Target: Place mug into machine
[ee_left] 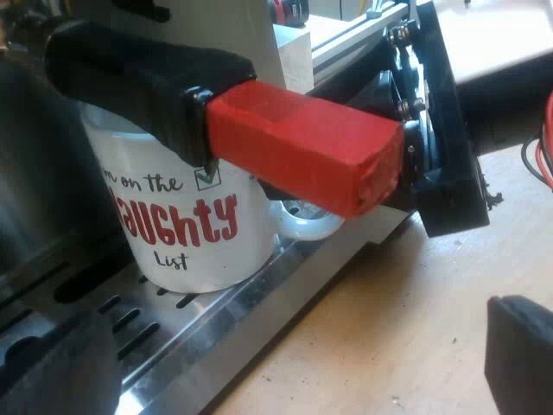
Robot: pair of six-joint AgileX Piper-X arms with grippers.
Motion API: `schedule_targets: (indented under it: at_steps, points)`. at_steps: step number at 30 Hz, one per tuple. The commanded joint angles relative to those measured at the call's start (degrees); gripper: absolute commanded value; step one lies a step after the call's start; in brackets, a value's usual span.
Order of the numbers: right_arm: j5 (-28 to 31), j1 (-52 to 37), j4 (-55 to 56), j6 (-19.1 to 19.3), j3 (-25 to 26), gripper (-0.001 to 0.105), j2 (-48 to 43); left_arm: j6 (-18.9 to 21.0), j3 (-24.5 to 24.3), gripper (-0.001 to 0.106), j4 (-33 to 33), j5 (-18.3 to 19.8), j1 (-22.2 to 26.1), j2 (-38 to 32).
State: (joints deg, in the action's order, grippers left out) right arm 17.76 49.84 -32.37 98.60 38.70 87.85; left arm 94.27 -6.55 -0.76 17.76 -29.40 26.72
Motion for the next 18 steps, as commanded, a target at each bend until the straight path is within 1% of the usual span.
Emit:
schedule_targets:
  at_steps: [1,4,6,15,18]
  points:
    - [-0.01,0.10,-0.89,0.18,0.49,0.050,-1.28,1.36,-0.12,0.087,0.76,0.06,-0.43,0.16]
    - [2.07,0.60,0.65,0.45,0.49,0.055,-3.22,1.36,-0.12,0.087,0.76,0.06,-0.43,0.16]
    - [4.19,0.71,2.30,0.42,0.28,0.055,-4.26,1.36,-0.12,0.087,0.76,0.06,-0.43,0.16]
    - [4.24,1.79,2.58,0.32,-3.35,0.055,-4.77,1.36,-0.12,0.087,1.11,0.06,-0.43,0.16]
    - [4.24,1.77,2.58,0.38,-3.49,0.055,-4.77,1.36,-0.12,0.087,1.08,0.06,-0.43,0.16]
